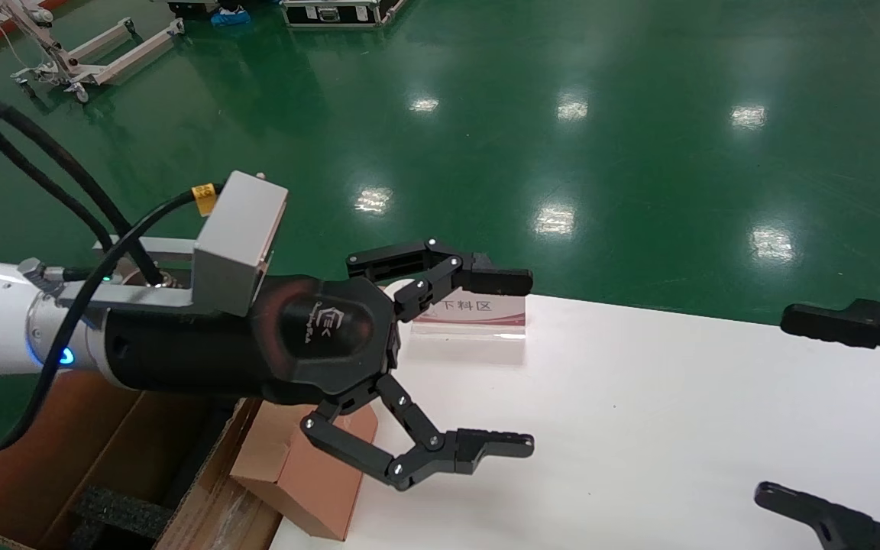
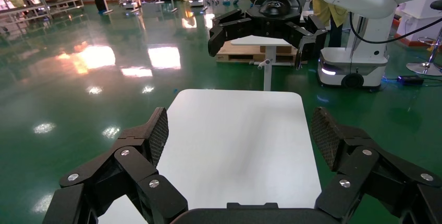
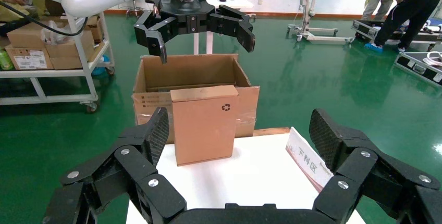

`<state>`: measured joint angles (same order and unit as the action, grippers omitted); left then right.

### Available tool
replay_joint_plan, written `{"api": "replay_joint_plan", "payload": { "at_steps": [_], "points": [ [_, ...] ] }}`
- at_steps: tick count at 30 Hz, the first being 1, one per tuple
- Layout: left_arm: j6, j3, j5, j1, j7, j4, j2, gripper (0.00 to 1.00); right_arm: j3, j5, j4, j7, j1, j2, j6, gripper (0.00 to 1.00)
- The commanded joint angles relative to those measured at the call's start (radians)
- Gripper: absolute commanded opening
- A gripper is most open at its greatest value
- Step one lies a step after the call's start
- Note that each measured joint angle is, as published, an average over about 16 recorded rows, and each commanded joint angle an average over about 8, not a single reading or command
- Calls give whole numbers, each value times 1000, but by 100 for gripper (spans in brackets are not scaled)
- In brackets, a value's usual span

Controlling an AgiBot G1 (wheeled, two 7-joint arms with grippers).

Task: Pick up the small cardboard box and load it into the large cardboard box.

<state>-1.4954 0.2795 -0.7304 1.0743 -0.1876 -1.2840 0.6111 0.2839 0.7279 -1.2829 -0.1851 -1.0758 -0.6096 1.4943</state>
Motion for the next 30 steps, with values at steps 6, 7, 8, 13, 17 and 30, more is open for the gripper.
{"api": "replay_joint_plan", "payload": {
  "at_steps": [6,7,8,13,17,30],
  "points": [
    [0,0,0,0,0,0,0,100,0,0,0,0,0,0,0,100],
    [0,0,0,0,0,0,0,100,0,0,0,0,0,0,0,100],
    [0,0,0,0,0,0,0,100,0,0,0,0,0,0,0,100],
    [2,1,-2,0,-3,1,-2,100,0,0,0,0,0,0,0,100],
    [12,10,-21,3,-29,1,-14,100,0,0,1,0,0,0,0,100],
    [49,162,-312,168,-449,-54,-91,100,1,-1,1,1,-1,0,0,100]
  ]
}}
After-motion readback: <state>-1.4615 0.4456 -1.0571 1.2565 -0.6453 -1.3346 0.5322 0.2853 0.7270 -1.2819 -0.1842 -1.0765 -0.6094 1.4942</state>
